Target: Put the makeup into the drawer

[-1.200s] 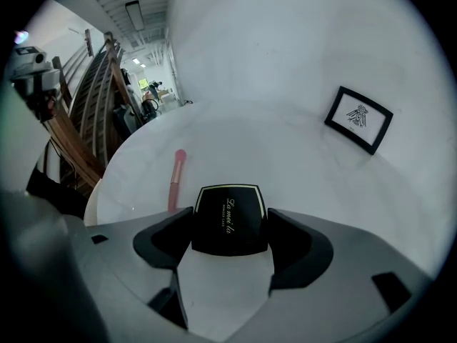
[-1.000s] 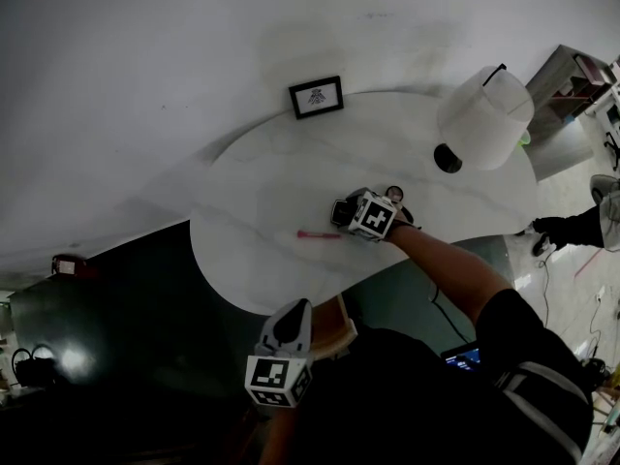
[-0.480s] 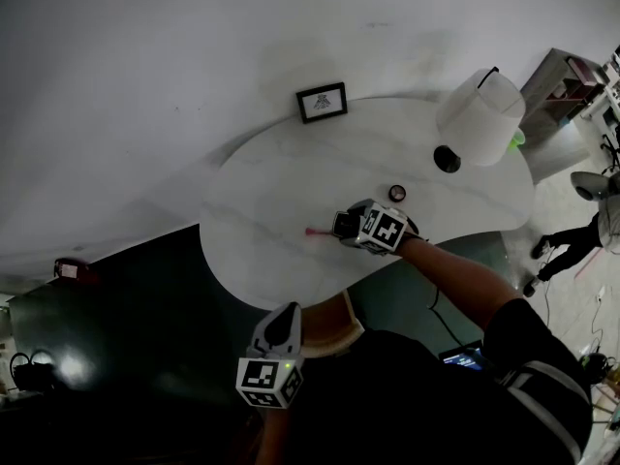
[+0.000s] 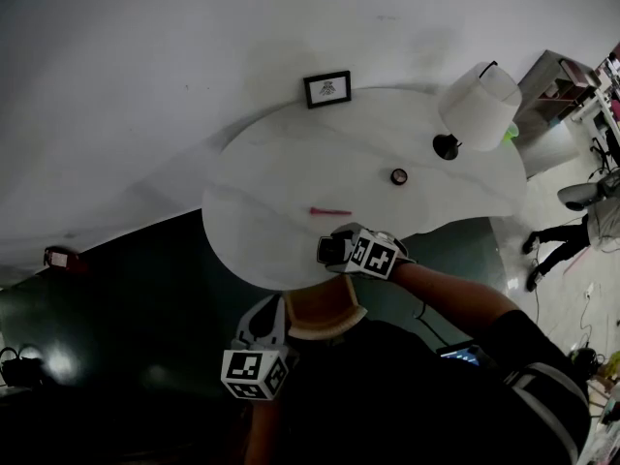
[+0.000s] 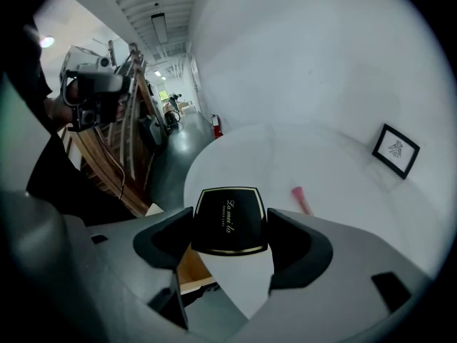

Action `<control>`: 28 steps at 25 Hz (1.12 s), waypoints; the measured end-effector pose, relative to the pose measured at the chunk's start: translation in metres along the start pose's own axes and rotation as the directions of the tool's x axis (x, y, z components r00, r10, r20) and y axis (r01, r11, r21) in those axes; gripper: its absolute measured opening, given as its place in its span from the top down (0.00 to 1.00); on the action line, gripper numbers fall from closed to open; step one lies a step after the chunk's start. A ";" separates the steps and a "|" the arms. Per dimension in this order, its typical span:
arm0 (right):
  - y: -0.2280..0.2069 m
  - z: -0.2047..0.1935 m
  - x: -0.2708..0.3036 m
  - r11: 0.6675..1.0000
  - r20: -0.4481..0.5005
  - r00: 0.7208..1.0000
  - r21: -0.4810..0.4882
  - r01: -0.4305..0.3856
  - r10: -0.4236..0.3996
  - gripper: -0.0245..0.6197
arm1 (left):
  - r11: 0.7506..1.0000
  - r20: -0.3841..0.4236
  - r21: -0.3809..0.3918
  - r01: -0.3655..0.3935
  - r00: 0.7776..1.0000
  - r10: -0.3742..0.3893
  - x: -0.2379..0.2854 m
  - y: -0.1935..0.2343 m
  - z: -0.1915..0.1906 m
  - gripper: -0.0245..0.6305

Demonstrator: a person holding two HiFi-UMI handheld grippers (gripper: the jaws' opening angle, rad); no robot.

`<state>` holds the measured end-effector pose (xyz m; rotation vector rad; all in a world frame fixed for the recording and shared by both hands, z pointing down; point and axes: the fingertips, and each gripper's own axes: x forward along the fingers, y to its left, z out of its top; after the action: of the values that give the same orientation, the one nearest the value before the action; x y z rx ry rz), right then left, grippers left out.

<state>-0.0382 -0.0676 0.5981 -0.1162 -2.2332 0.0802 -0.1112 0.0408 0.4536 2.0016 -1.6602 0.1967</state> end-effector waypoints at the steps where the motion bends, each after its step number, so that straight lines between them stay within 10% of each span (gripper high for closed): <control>1: 0.011 0.002 0.002 1.000 0.001 1.000 -0.009 -0.006 0.006 0.53 | 1.000 -0.001 -0.002 0.001 1.000 -0.001 -0.003 0.003 -0.002 0.95; 28: 0.177 -0.042 0.123 0.972 -0.133 0.984 -0.186 -0.146 0.122 0.53 | 0.996 -0.143 -0.009 0.091 0.986 -0.091 -0.028 0.054 -0.082 0.95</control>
<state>-0.0708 0.1230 0.7026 -0.3698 -2.1060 -0.0710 -0.1515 0.0988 0.5278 2.0069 -1.4763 0.2976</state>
